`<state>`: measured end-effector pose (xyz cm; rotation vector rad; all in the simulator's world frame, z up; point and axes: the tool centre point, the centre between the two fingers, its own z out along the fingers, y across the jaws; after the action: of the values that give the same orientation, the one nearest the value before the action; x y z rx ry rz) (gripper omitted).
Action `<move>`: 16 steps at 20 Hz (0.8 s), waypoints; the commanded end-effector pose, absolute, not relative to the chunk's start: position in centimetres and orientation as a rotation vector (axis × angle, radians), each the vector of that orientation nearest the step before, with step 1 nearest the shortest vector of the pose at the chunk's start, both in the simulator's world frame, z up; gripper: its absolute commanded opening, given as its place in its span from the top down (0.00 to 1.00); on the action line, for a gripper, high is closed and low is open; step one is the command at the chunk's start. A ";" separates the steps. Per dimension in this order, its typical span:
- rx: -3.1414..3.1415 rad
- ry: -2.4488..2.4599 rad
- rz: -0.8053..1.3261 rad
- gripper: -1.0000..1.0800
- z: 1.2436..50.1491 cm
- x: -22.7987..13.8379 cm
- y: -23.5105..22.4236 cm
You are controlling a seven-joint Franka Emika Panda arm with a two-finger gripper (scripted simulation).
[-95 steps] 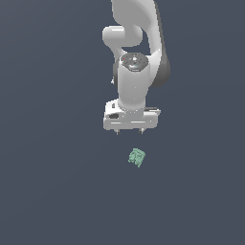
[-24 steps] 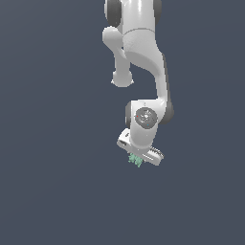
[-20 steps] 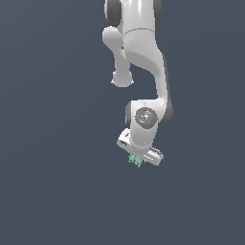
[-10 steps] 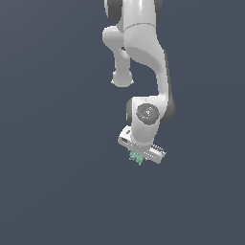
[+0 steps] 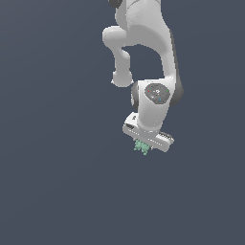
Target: Pick up the object and move it to a goal position.
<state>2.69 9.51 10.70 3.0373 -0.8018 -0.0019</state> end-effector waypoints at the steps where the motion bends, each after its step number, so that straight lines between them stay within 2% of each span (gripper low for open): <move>1: 3.038 -0.801 0.000 1.00 12.8 1.7 10.3; 16: 3.037 -0.801 0.001 1.00 25.9 -4.1 15.3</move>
<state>-3.63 14.91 24.86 3.0381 -0.8006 0.0018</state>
